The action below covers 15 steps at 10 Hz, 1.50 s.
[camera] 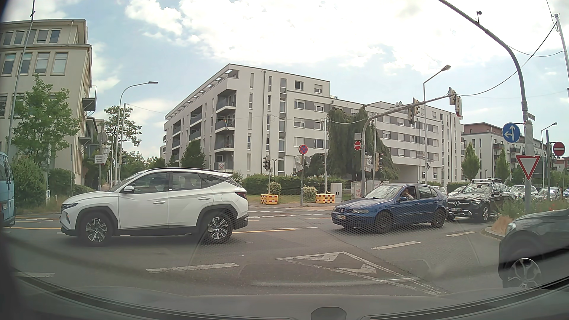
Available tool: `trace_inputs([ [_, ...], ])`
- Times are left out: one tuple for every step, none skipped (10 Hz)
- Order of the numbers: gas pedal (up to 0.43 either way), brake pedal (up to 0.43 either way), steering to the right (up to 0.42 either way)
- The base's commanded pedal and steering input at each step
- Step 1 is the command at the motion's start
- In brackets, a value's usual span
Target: Follow the waypoints while adhering to traffic rules and regulations
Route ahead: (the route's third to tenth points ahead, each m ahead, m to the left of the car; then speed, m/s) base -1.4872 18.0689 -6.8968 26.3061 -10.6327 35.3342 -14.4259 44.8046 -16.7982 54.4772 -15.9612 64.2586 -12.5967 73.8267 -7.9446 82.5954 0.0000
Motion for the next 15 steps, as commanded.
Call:
trace_inputs([
  [0.000, 0.335, -0.882],
  [0.000, 0.335, -0.881],
  [0.000, 0.335, -0.881],
  [0.000, 0.341, -0.882],
  [0.000, 0.341, -0.882],
  [0.000, 0.335, -0.881],
  [0.000, 0.335, -0.882],
  [0.000, 0.335, -0.881],
  [0.000, 0.335, -0.881],
  [0.000, 0.341, -0.882],
  [0.000, 0.335, -0.882],
  [0.000, 0.335, -0.882],
  [0.000, 0.335, -0.882],
  [0.000, 0.335, -0.882],
  [0.000, 0.341, -0.882],
])
